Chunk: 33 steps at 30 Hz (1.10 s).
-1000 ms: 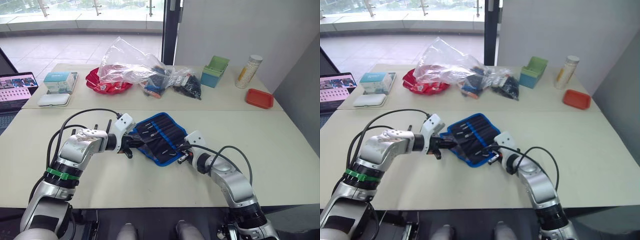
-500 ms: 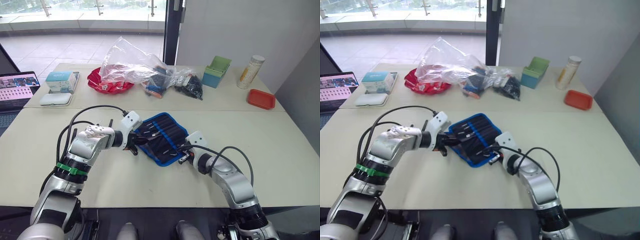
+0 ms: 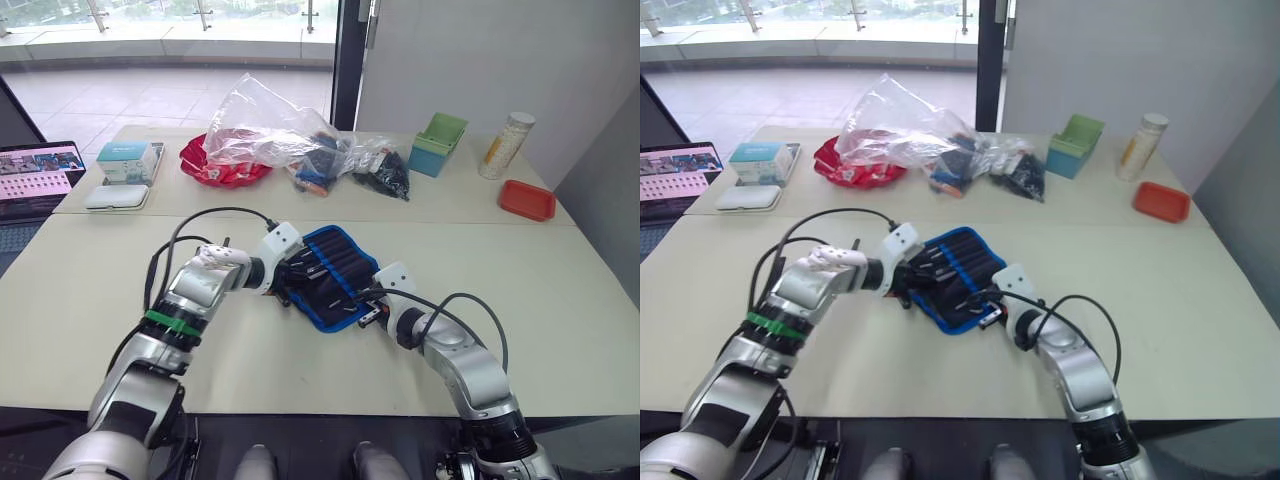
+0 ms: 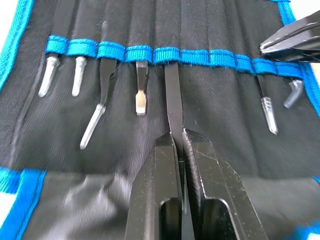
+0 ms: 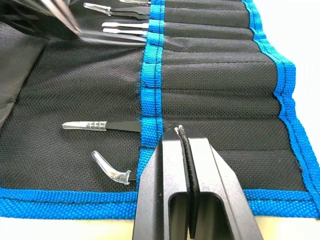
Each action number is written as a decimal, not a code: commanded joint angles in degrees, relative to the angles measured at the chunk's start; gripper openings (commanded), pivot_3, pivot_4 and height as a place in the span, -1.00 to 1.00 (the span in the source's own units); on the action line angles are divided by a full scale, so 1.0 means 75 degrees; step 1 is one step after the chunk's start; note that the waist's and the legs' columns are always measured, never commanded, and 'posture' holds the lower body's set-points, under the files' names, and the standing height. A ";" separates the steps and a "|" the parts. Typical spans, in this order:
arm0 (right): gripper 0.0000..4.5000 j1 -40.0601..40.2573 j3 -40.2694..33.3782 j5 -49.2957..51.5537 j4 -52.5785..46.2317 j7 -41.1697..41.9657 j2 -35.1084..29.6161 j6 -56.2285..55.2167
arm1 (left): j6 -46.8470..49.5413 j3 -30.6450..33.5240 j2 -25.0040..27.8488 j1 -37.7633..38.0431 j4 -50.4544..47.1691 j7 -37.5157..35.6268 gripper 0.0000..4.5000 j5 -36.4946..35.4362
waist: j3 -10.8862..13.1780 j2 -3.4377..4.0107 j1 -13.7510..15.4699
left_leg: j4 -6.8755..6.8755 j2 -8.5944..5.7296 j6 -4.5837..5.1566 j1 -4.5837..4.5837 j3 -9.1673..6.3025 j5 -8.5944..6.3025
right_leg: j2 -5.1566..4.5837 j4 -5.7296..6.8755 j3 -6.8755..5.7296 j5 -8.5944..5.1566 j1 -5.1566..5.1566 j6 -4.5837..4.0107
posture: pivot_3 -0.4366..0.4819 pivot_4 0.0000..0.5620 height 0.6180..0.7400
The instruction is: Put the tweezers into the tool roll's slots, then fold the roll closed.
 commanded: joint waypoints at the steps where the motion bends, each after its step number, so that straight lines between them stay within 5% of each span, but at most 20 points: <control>1: -1.00 0.0289 0.0323 -0.0108 0.0411 -0.0111 0.0041 0.0682 | -0.0782 -0.0044 -0.0558 -0.0516 0.0919 0.0091 -0.99 0.0322 | -0.0002 -0.0001 0.0001 | 0.0001 -0.0001 0.0000 0.0000 0.0000 0.0000 | 0.0000 0.0000 0.0000 0.0000 0.0001 0.0000 | -0.05 -0.47 1.00; 8: -1.00 0.0377 0.0330 -0.0062 0.0203 -0.0086 -0.0063 0.0855 | -0.1924 0.0079 -0.1308 -0.1146 0.2715 0.0228 -0.99 0.0852 | -0.0007 0.0007 0.0047 | 0.0003 -0.0007 0.0002 0.0000 -0.0001 0.0000 | -0.0001 0.0001 0.0001 0.0001 0.0009 0.0002 | -0.05 -0.47 1.00; 14: -1.00 0.0427 0.0326 -0.0034 0.0114 -0.0083 -0.0108 0.0908 | -0.2093 0.0235 -0.1349 -0.1116 0.2887 0.0069 -0.99 0.0963 | -0.0007 0.0008 0.0092 | 0.0020 -0.0011 0.0002 0.0010 -0.0004 0.0000 | -0.0003 -0.0002 0.0002 0.0003 0.0032 0.0010 | -0.05 -0.47 1.00; 21: -1.00 0.0426 0.0305 -0.0048 0.0170 -0.0135 -0.0067 0.0867 | -0.1759 0.0665 -0.0957 -0.0890 0.1877 -0.0142 0.02 0.0736 | -0.0007 0.0008 0.0026 | 0.0008 -0.0010 0.0002 0.0009 -0.0005 0.0000 | -0.0002 -0.0001 0.0002 0.0004 0.0027 0.0010 | -0.05 -0.47 1.00; 27: -1.00 0.0287 0.0317 -0.0097 0.0388 -0.0148 -0.0029 0.0772 | -0.0595 0.1960 0.0029 0.0204 -0.1301 -0.0565 0.91 -0.0591 | -0.0007 0.0009 -0.0038 | 0.0003 -0.0007 0.0002 -0.0001 -0.0007 0.0000 | -0.0002 0.0053 0.0003 0.0006 -0.0004 0.0007 | -0.05 -0.47 1.00; 33: -1.00 0.0100 0.0352 -0.0124 0.0608 -0.0037 -0.0070 0.0626 | -0.0382 0.3560 0.0843 0.2407 -0.3463 0.0126 0.97 -0.1212 | -0.0008 0.0013 -0.0092 | -0.0003 -0.0007 0.0002 0.0037 -0.0005 0.0000 | -0.0003 0.0076 0.0007 0.0005 0.0007 0.0006 | -0.05 -0.47 1.00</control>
